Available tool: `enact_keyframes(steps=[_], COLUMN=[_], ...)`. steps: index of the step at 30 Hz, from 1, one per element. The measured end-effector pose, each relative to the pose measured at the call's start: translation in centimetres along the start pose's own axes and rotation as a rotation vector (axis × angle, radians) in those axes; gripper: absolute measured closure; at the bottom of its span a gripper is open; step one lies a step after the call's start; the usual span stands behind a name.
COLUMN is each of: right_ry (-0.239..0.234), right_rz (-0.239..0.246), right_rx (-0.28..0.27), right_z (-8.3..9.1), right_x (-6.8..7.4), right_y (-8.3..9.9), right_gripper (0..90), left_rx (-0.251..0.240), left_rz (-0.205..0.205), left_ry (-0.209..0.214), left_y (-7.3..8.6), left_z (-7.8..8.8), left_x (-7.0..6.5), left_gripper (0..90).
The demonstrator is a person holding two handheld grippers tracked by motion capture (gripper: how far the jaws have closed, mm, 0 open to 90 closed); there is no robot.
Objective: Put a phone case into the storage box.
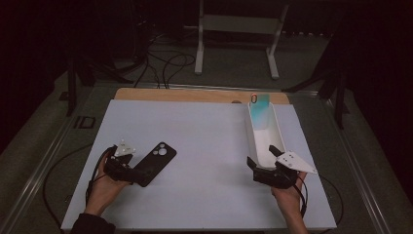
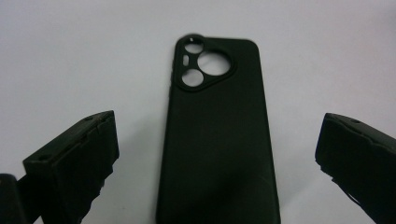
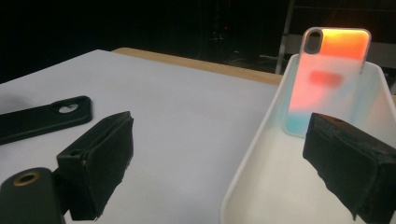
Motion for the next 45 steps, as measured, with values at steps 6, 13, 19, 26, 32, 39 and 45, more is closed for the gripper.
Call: enact_keyframes(steps=[6, 13, 19, 26, 32, 39, 45], right_ry=[0.001, -0.004, -0.003, -0.003, -0.002, 0.001, 0.007], right_rz=[0.002, 0.0, 0.001, -0.001, -0.002, 0.0, -0.001], right_rx=[0.002, 0.007, 0.009, 0.009, 0.012, 0.01, 0.01], right_z=[0.1, 0.0, 0.0, -0.1, -0.1, -0.1, -0.1], right_x=[0.0, 0.0, 0.0, 0.0, -0.1, -0.1, -0.3], right_y=[0.0, 0.1, 0.3, 0.3, 0.4, 0.4, 0.5], right_gripper=[8.6, 8.6, 8.6, 8.6, 8.6, 8.6, 8.6], left_rx=[0.034, 0.066, 0.105, 0.14, 0.176, 0.234, 0.258], left_rz=[0.001, -0.018, -0.033, -0.034, -0.045, -0.078, -0.076], left_ry=[0.008, 0.015, 0.032, 0.039, 0.029, 0.012, -0.007], left_y=[0.0, -0.1, -0.1, 0.0, 0.3, 0.8, 1.1], left_z=[-0.6, -0.9, -1.4, -2.2, -2.9, -3.5, -3.7], left_x=[0.0, -0.1, -0.4, -0.5, -0.7, -1.0, -0.9], left_gripper=[0.1, 0.1, 0.1, 0.1, 0.1, 0.1, 0.3])
Point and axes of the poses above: each handheld gripper's, and its own axes: z roughly backward along the jaws, y roughly out of its underside, x roughly to its left, the point moved 4 cm from there along -z, roughly forward along the jaws, and after that the axes turned 7 degrees about -x, right-handed, at the moved point
